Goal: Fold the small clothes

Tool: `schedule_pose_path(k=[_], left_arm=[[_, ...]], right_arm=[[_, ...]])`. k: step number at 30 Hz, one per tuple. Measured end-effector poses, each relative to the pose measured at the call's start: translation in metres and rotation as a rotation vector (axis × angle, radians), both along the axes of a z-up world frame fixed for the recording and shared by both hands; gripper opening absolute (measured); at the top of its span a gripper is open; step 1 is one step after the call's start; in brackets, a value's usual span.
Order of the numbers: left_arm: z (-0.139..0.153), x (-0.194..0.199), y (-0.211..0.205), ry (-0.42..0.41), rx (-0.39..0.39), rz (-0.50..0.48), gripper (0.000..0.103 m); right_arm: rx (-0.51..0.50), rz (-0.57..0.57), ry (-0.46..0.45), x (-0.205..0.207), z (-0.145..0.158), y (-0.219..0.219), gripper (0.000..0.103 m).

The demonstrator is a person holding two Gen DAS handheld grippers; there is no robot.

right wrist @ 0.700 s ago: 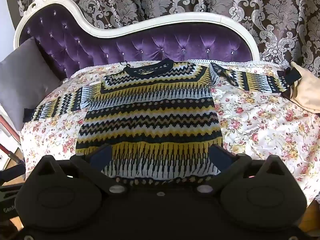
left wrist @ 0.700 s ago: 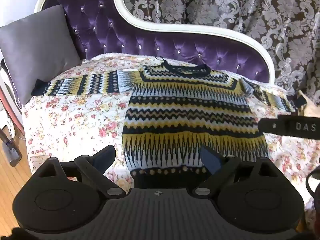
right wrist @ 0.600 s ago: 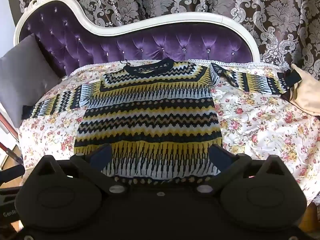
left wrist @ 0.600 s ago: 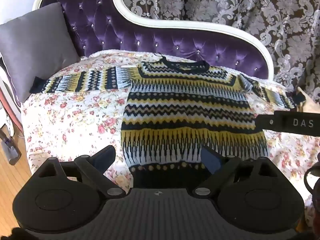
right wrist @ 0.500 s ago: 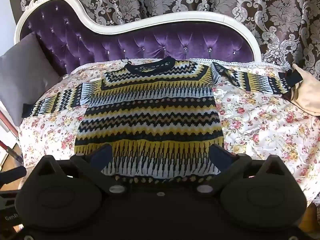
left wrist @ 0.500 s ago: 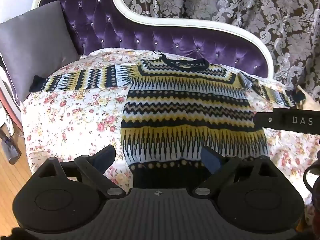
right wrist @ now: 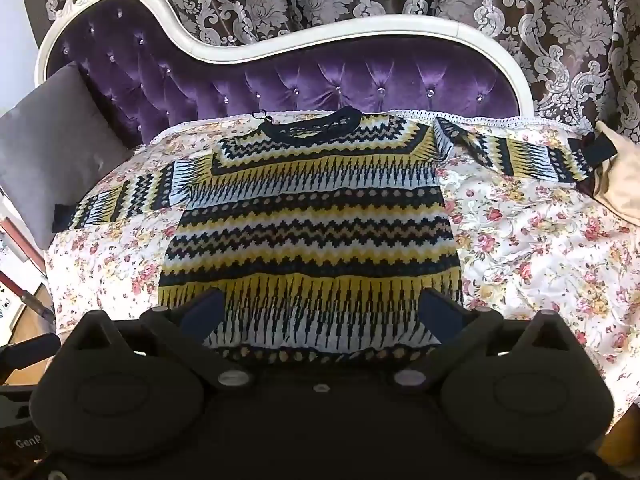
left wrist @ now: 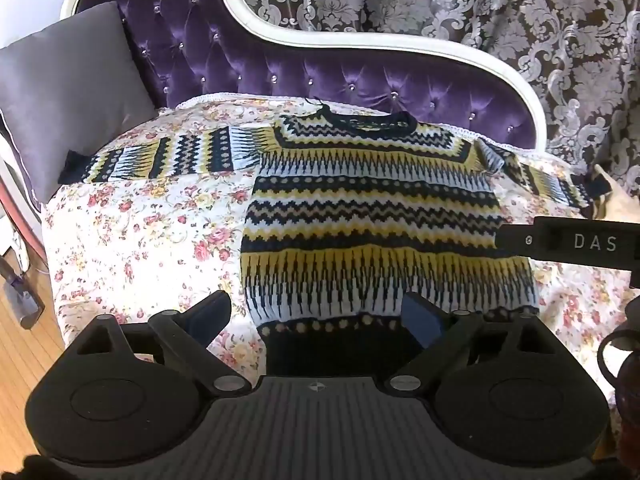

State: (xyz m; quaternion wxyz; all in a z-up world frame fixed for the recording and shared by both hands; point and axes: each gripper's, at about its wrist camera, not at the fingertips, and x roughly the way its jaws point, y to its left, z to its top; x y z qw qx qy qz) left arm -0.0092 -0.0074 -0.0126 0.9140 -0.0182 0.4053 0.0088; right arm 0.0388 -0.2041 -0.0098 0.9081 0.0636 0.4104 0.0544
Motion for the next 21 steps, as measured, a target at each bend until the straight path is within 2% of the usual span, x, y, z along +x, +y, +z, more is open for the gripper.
schedule_pose_path(k=[21], left_arm=[[0.0084, 0.0016, 0.0049, -0.009, 0.038, 0.028, 0.093]], right_arm=[[-0.005, 0.002, 0.031, 0.0087, -0.0091, -0.0043, 0.102]])
